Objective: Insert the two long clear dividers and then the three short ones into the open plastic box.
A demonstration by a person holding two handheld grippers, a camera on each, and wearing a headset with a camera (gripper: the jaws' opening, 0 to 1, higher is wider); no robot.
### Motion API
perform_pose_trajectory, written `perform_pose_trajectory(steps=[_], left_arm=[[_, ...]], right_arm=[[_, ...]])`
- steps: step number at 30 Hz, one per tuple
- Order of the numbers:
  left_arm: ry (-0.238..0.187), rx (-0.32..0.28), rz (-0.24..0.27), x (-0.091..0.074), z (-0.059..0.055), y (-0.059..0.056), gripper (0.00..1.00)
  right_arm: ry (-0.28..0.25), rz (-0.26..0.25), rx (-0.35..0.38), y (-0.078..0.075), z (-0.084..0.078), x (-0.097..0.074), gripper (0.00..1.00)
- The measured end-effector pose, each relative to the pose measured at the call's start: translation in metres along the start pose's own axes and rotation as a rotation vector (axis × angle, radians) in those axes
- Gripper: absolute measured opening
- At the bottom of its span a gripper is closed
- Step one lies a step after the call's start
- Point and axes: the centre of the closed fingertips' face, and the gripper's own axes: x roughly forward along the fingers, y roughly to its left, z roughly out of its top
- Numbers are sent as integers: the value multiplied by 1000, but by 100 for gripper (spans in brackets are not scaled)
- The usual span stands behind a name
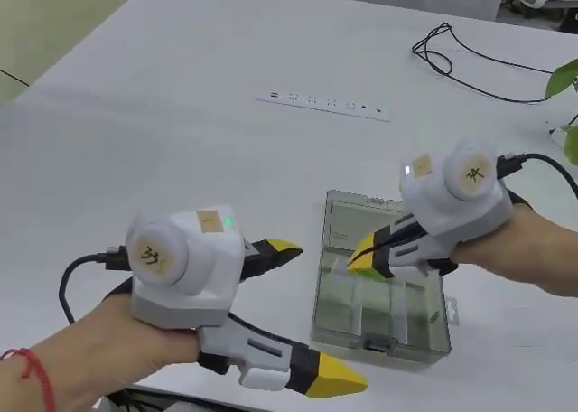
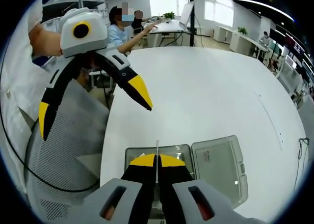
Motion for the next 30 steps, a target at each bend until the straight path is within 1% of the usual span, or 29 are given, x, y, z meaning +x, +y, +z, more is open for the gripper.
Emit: perform_pose_trajectory(steps=[4,7,9,12,15,18,19,20,21,23,24,25,28,30], left_arm=[[-2,-2,3,-1,0,1,100],[-2,-3,3,-1,0,1,100],[-5,-3,2,-1,0,0,100],[-6,-2,-1,0,1,0,100],[-6,-2,-3,1,2,0,100],[-6,-3,-4,1,2,0,100],[-7,-2,-5,1,2,-1,100],[-7,-3,-5,1,2,-1,100],[-7,-3,-5,1,2,-1,100],[-8,-5,-4,1,2,-1,100],[-8,-6,-4,1,2,-1,100],[-9,-6,-4,1,2,-1,100],[-8,-6,-3,1,1,-1,100],[-8,-6,-3,0,1,0,100]], right_arm=[[-27,7,37,-5,0,-1,2],[-50,15,58,-2,1,-3,2],[-61,15,53,0,3,-3,2],[-80,17,40,-2,4,-2,1],[-92,13,32,-4,4,-2,1],[-96,15,30,-3,5,-2,1],[-105,13,23,-7,5,-2,1],[-110,16,29,-7,5,-2,1],[-117,20,39,-5,5,-1,1],[-115,17,32,-4,4,0,1],[-120,20,40,-3,4,1,1],[-120,17,36,-2,4,1,1],[-131,12,22,-4,3,2,1],[-131,10,8,-1,4,2,1]])
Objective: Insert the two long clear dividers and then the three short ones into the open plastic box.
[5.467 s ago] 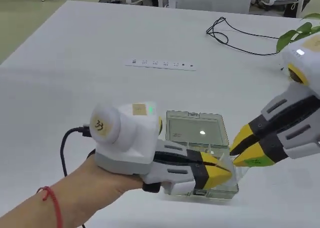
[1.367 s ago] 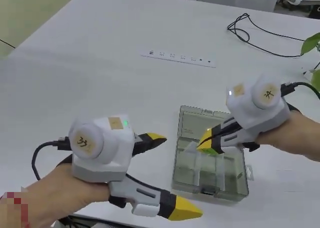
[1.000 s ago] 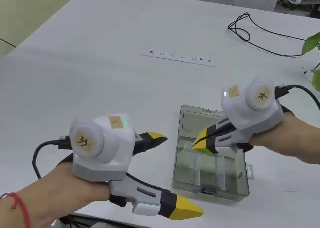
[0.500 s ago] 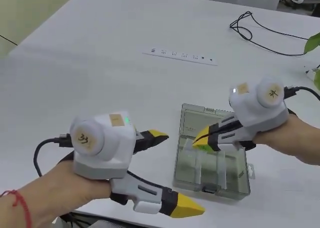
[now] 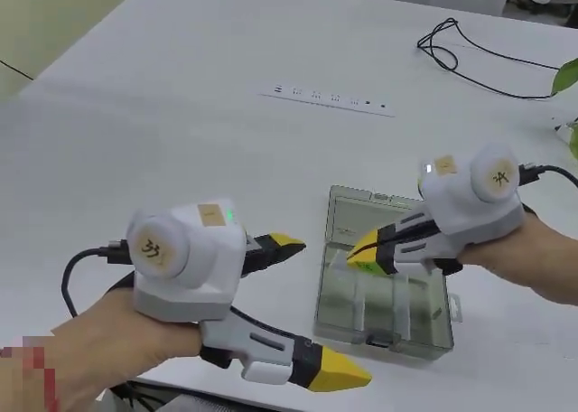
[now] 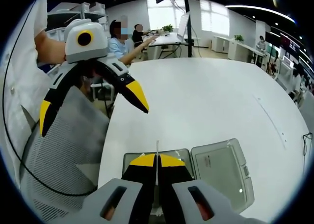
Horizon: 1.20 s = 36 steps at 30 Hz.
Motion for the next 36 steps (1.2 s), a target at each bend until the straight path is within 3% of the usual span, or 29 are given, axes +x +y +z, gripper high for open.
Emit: perform_pose_trajectory(steps=[4,10,20,36], left_arm=[[-1,-4,-1,0,0,0,100],[1,-2,-4,0,-1,-1,100],[3,0,-7,1,-2,-1,100],[9,2,-9,1,-2,-1,100]], right_arm=[[30,7,-48,7,-3,6,1],[71,6,-83,3,-12,14,1],[110,2,-69,-1,-21,26,2],[231,1,-107,0,-34,37,2]])
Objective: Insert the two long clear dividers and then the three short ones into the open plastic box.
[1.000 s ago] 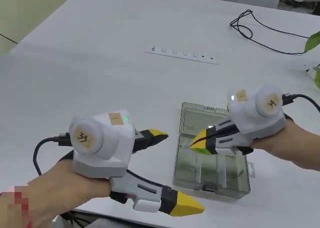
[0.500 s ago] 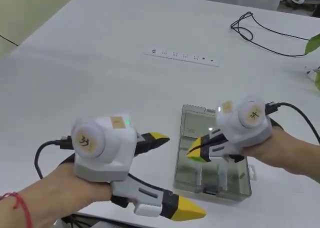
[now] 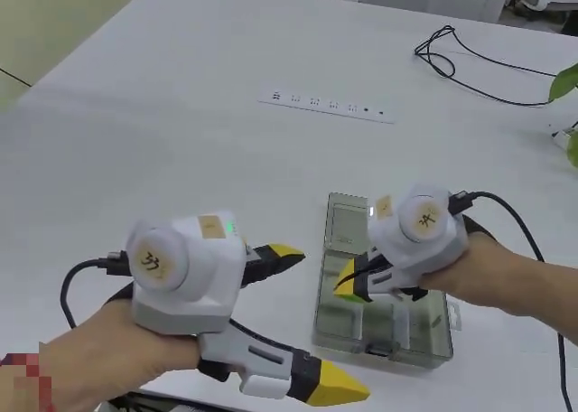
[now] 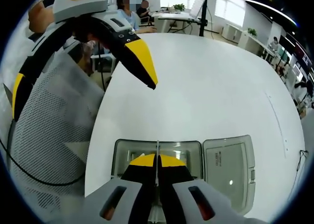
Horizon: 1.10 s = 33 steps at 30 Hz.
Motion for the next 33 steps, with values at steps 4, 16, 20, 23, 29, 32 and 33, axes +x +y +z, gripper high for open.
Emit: perform_pose_trajectory(steps=[4,16,20,23,29,32,33], left_arm=[[0,2,-2,0,0,0,100],[-2,7,-1,1,2,0,100],[-2,8,0,0,2,0,100],[2,9,1,0,1,0,100],[6,6,10,-3,-1,2,100],[6,5,14,-4,-2,3,100],[8,5,15,-4,-3,3,100]], right_arm=[[25,0,-10,0,-1,1,2],[81,-1,-25,1,-4,4,2],[70,-13,-14,1,-5,5,2],[55,-17,10,1,-5,5,3],[31,-25,39,1,-4,0,7],[5,-33,61,-1,-1,-4,9],[-3,-35,68,-1,0,-5,10]])
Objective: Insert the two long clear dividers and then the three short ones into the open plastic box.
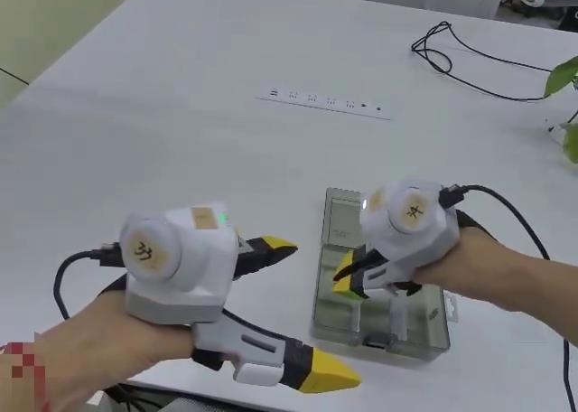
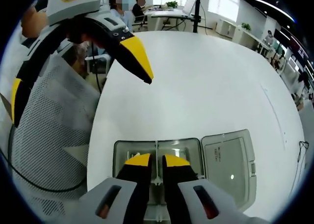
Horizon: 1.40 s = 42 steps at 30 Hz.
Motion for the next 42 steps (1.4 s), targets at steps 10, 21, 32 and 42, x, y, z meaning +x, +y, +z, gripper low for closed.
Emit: perform_pose_trajectory(steps=[10,21,32,42], left_arm=[[13,7,18,-4,-4,5,100],[27,10,38,-9,-9,13,100],[32,11,52,-12,-9,16,100],[31,6,52,-12,-7,17,100]], right_arm=[[-72,-28,39,-4,7,-24,19],[-104,-60,68,-10,-5,-59,29],[-86,-88,105,-16,-42,-95,38],[24,-84,102,-14,-102,-126,46]])
